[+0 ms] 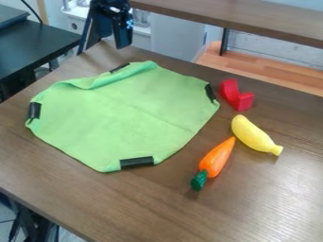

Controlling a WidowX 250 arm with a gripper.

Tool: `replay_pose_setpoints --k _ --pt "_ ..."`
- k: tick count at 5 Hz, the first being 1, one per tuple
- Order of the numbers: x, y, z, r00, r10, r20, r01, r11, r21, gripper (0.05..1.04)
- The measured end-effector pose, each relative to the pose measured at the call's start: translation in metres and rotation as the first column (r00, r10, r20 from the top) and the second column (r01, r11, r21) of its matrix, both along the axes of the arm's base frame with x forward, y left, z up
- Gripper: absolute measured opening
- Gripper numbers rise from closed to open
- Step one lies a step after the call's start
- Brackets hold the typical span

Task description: Placed the carrot on the left edge of the cloth

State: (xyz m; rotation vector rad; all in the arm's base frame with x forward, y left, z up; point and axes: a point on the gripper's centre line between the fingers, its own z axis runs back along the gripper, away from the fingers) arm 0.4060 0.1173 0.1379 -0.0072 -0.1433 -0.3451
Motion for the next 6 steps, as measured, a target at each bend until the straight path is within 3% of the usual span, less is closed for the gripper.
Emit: replay_pose_setpoints --k 1,3,4,5,6 --pt "-0.001 0.0 -0.017 0.999 0.001 -0.043 -0.002 1.0 -0.012 1.0" --pt "-0.002 -0.001 -0.022 0.999 0.012 -0.052 -0.013 1.0 -0.017 1.0" --pt "-0.01 -0.047 -0.055 0.989 0.056 -0.139 -0.061 0.998 -0.031 1.0" --pt "-0.023 -0.104 -0.066 0.986 0.056 -0.156 -0.066 0.996 -0.06 1.0" --pt "-0.044 -0.138 -0.056 0.971 0.222 -0.085 -0.225 0.974 -0.029 1.0"
